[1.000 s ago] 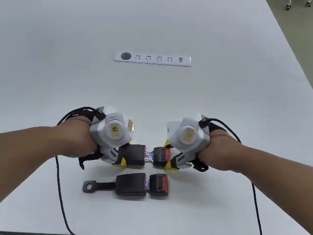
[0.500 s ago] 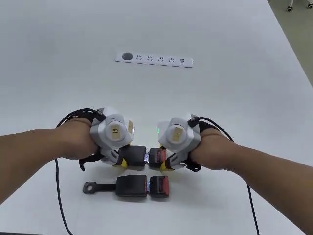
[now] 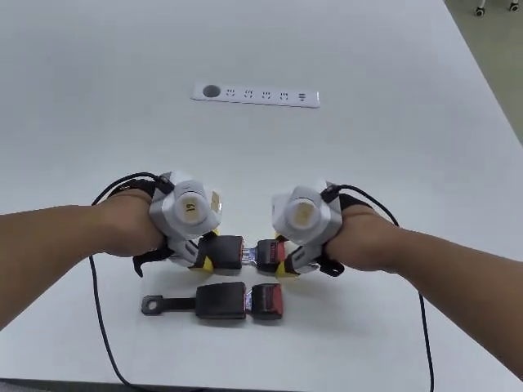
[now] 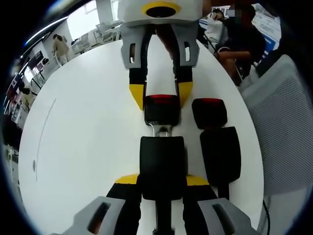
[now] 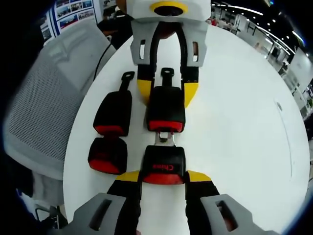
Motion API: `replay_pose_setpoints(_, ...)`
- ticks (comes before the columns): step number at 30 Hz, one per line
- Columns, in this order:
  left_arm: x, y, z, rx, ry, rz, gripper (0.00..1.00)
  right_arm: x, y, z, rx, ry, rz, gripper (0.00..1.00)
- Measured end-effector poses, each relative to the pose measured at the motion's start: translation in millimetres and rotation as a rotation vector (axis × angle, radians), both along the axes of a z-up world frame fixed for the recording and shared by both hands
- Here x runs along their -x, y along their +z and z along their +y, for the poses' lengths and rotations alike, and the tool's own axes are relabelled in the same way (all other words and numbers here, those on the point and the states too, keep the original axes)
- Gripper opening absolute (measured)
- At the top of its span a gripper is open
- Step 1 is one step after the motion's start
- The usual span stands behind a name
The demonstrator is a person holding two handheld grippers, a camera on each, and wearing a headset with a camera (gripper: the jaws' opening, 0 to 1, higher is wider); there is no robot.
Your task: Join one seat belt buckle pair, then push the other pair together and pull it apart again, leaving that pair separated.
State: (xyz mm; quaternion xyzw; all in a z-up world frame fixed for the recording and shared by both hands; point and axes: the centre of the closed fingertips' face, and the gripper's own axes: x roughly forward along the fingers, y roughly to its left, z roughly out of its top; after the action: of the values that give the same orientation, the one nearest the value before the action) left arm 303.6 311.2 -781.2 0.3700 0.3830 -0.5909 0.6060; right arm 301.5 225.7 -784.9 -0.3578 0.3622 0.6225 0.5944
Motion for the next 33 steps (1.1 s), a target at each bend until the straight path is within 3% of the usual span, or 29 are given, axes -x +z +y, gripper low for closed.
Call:
replay_pose_setpoints(3, -1.3, 0.3, 1.3, 0.003, 0.012, 0.001, 0.32, -3.4, -2.0, -11.0, 0.032, 0.018, -0.028, 0.31)
replay_pose_setpoints(7, -2.8, -1.6, 2.5, 0.007, 0.021, 0.001, 0.33, -2.0, -2.0, -26.8, 0.049, 0.012, -0.032, 0.31)
replay_pose_setpoints(22, -1.4, -1.0, 2.4, -0.001, 0.046, -0.001, 0.33, 3.8, -0.6, -120.6, 0.138, -0.088, -0.040, 0.32)
replay_pose_setpoints(28, -3.2, -2.0, 4.2, 0.002, 0.080, 0.003, 0.34, 4.6, 0.9, -129.2, 0.156, -0.127, -0.039, 0.33)
replay_pose_setpoints(33, -6.4, -2.5, 6.8, 0.013, 0.114, -0.004, 0.34, -4.5, 3.0, -131.9, 0.178, -0.139, -0.105, 0.44)
